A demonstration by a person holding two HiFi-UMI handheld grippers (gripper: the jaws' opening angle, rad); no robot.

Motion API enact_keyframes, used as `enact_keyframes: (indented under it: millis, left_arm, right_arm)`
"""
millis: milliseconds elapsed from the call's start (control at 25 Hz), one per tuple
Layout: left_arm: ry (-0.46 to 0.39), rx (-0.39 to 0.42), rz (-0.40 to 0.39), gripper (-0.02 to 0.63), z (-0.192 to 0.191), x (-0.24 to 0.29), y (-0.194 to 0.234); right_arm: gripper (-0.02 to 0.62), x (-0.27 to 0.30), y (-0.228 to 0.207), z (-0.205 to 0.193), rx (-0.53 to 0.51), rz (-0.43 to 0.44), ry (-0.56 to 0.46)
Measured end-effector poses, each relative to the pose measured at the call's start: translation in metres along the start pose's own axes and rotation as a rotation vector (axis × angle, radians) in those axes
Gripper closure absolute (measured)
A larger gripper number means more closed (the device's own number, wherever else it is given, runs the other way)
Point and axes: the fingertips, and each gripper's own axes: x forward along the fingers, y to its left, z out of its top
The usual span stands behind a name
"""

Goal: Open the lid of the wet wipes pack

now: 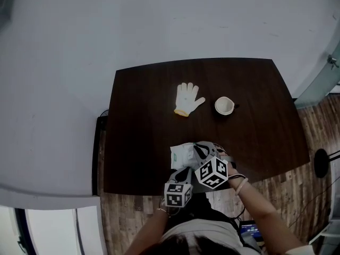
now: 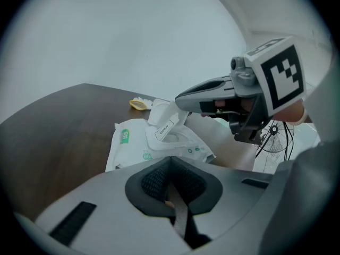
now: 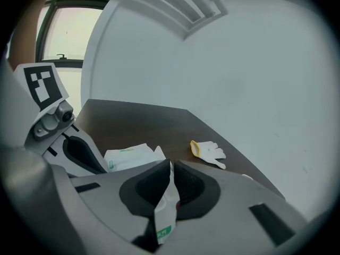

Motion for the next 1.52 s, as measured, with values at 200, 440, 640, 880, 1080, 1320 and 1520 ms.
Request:
enact_keyframes:
  millis: [200, 440, 640, 880, 1080, 1320, 1520]
  left_arm:
    - [-0.002, 0.003, 0.003, 0.592, 0.001, 0.0, 0.0]
    - [-0.002, 0.009, 0.011, 0.592, 0.001, -0.001, 0.0]
    - [-0.004, 0.013, 0.012, 0.592, 0.002, -0.001, 0.0]
    - [-0.008, 0.017, 0.021, 0.592, 0.0, 0.003, 0.002]
    - [-0.02, 0.024, 0.024, 0.592, 0.002, 0.005, 0.003]
    - [-0.008, 0.011, 0.018, 0.592, 0.003, 0.005, 0.001]
    - [-0.005, 0.007, 0.012, 0.592, 0.003, 0.007, 0.0]
  right_arm:
    - [0.558, 0.013, -0.012, 0.001, 0.046, 0.001, -0.002]
    - [0.555, 0.026, -0.022, -0.001, 0.094, 0.014, 0.006]
    - [0.555, 0.038, -0.028, -0.005, 0.124, 0.034, 0.02]
    - [0.558, 0.055, -0.031, -0.014, 0.154, 0.065, 0.052]
    - [0.574, 0.069, -0.031, -0.022, 0.183, 0.1, 0.08]
    - [0.584, 0.079, -0.027, -0.033, 0.205, 0.146, 0.117]
    - [0.586, 0.086, -0.02, -0.044, 0.211, 0.186, 0.154]
